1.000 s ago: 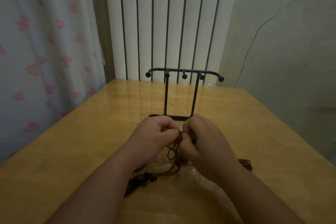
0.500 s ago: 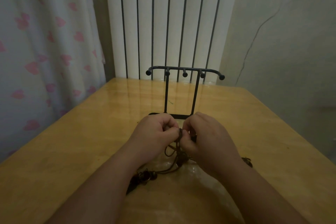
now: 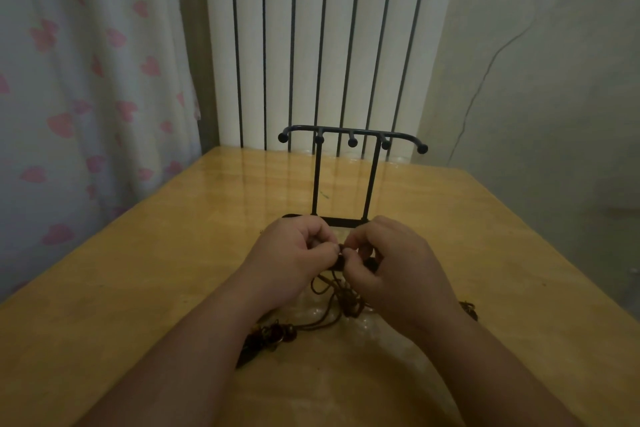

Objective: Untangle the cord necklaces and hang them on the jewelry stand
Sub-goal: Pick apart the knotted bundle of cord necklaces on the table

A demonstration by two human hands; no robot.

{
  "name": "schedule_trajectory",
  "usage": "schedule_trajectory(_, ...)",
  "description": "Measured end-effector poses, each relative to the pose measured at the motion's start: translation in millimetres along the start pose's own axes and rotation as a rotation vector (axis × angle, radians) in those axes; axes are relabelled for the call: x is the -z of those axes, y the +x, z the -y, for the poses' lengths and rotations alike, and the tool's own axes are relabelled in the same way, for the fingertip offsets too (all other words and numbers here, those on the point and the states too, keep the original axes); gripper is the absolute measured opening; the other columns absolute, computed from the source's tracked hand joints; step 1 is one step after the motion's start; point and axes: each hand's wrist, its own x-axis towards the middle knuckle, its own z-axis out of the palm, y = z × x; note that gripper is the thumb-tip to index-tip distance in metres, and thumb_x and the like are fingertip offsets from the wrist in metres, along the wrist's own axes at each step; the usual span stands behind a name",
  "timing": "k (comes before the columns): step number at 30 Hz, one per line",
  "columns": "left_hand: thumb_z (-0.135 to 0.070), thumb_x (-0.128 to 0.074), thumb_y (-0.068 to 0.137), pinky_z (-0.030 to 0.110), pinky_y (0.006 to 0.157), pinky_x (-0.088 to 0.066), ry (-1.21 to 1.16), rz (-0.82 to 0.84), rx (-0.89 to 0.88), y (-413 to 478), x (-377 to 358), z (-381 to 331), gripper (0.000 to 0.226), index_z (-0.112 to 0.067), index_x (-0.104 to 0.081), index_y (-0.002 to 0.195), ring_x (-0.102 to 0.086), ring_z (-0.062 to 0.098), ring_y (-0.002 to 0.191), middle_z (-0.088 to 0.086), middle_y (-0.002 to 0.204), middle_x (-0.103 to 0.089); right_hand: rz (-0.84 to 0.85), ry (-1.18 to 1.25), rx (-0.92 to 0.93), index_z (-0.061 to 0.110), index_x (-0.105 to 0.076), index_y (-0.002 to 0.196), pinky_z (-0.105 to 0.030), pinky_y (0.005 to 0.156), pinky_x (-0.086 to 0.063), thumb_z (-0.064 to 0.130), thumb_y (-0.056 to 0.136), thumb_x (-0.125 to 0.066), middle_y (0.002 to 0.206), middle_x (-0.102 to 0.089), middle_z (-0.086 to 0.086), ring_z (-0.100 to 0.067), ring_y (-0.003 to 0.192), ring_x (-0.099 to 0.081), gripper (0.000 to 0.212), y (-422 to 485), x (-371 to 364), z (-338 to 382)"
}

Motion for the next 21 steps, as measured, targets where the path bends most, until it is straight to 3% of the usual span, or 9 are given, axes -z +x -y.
schedule_trajectory(6,-0.017,-0.062,0.086,0.033,0.064,-0.051,-0.067,-0.016,0.033,1.1,-0.2,-0.4,0.021,-0.027,-0.065,0.068,-0.057,0.011,0.064,-0.007,0.063,-0.061,-0.015,0.115,-0.078,0.035,-0.049,0.081,-0.015,0.058,-0.035,0.032,0.088,-0.052,0.080,-0.049,0.017,0.001,0.076,-0.046,0.008,-1.6,-1.4,4.4)
schedule_trajectory(11,-0.017,-0.060,0.089,0.022,0.060,-0.041,-0.105,0.000,0.052,0.7,1.5,-0.3,0.019,-0.024,-0.068,0.073,-0.052,-0.002,0.054,-0.013,0.055,-0.059,0.021,0.203,-0.092,0.038,-0.047,0.079,-0.016,0.056,-0.036,0.034,0.088,-0.047,0.079,-0.049,0.016,0.000,0.075,-0.046,0.010,-2.7,-2.7,5.4)
schedule_trajectory(17,-0.014,-0.064,0.086,0.028,0.066,-0.052,-0.077,0.016,0.016,0.6,2.1,0.5,0.022,-0.028,-0.067,0.070,-0.060,0.008,0.067,-0.007,0.064,-0.064,0.019,0.207,-0.102,0.032,-0.051,0.077,-0.015,0.054,-0.034,0.032,0.082,-0.053,0.075,-0.050,0.014,-0.002,0.069,-0.046,0.005,-4.0,0.7,3.9)
schedule_trajectory(21,-0.014,-0.059,0.088,0.023,0.060,-0.043,-0.069,0.028,0.029,0.7,0.4,-0.8,0.021,-0.026,-0.063,0.071,-0.052,0.003,0.060,-0.011,0.061,-0.057,-0.014,0.305,-0.156,0.030,-0.053,0.076,-0.017,0.049,-0.038,0.027,0.084,-0.052,0.071,-0.053,0.009,-0.004,0.064,-0.048,0.009,-2.5,-1.6,6.8)
